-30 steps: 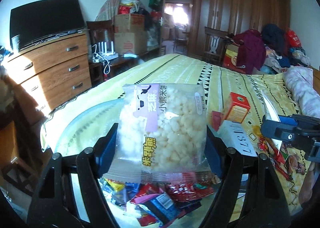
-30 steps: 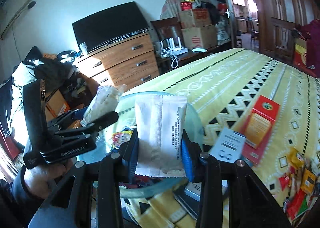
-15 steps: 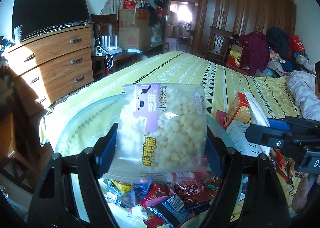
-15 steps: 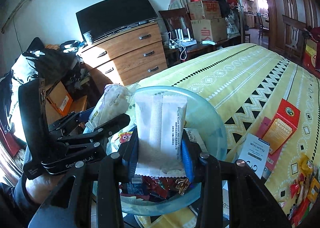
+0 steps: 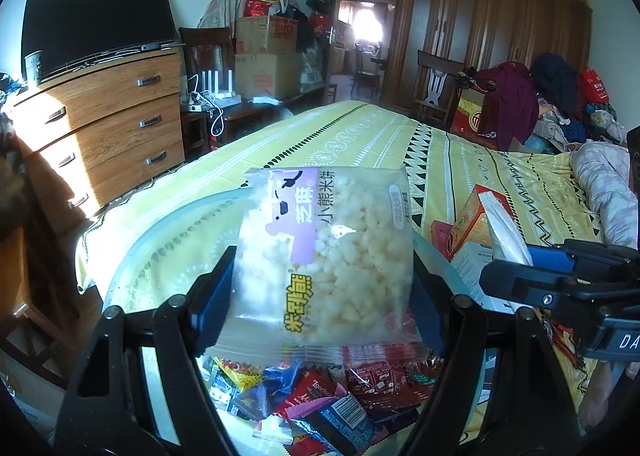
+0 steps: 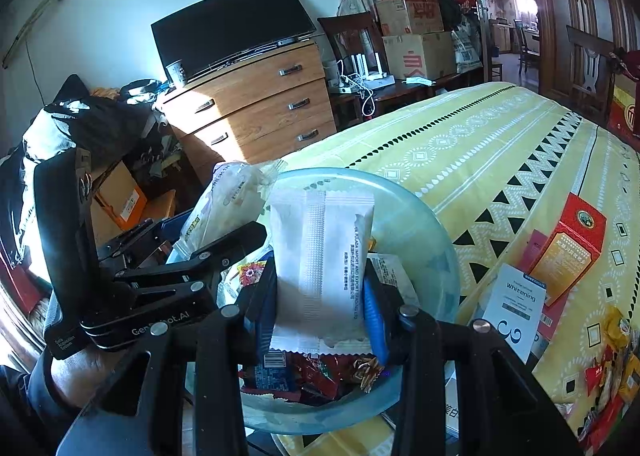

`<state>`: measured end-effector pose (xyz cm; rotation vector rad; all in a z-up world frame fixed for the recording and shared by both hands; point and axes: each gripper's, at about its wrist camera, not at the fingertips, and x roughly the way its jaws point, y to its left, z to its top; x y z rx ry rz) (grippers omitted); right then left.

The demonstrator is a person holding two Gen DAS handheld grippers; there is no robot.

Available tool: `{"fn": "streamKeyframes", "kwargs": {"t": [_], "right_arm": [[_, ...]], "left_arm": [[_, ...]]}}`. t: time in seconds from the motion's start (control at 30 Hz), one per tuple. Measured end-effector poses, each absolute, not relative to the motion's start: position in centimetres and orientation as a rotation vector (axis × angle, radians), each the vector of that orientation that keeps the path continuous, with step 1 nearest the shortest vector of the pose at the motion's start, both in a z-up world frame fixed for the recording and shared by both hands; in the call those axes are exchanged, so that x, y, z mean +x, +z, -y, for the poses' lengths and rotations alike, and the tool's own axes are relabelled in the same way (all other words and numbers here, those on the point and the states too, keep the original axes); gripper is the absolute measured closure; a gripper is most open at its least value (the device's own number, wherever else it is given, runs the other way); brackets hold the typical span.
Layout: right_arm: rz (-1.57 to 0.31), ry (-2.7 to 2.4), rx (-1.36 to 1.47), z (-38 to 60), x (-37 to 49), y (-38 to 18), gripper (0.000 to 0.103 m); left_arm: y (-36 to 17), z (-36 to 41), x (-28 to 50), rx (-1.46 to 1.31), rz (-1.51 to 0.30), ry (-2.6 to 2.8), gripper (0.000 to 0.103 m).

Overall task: Organize snacks
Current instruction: 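Hold both packs above the bowl, then open both tools to drop them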

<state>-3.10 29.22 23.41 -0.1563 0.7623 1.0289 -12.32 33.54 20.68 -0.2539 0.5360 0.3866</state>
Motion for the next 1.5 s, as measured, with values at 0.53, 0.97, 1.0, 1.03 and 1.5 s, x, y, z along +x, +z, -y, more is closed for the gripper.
{"fn": "streamKeyframes", "kwargs": {"t": [0.53,0.97,1.0,1.03,1.5], "right_arm": [[-0.771,1.034,-0.147,-29.5,-2.8,23.0,0.061],[-0.775,1.035,-0.150,-29.6,-2.7,23.0,0.061],[-0.775,1.035,-0.151,-29.6,-2.8,22.9,0.061],[-0.775,1.035,-0.151,-29.6,-2.8,22.9,0.061],[-0.786,1.036,-0.155,-30.1,-2.8,22.2,0.061]], "left_arm": [[20.4,-33.8,-11.7,-0.256,-0.546,0.374,0.025],[20.4,-33.7,-11.6,-0.259,-0.549,0.370,0.025],[20.4,-33.7,-11.6,-0.259,-0.549,0.370,0.025],[20.4,-33.7,-11.7,-0.258,-0.549,0.370,0.025],[20.2,-33.6,-11.6,-0.271,-0.558,0.366,0.025]]}}
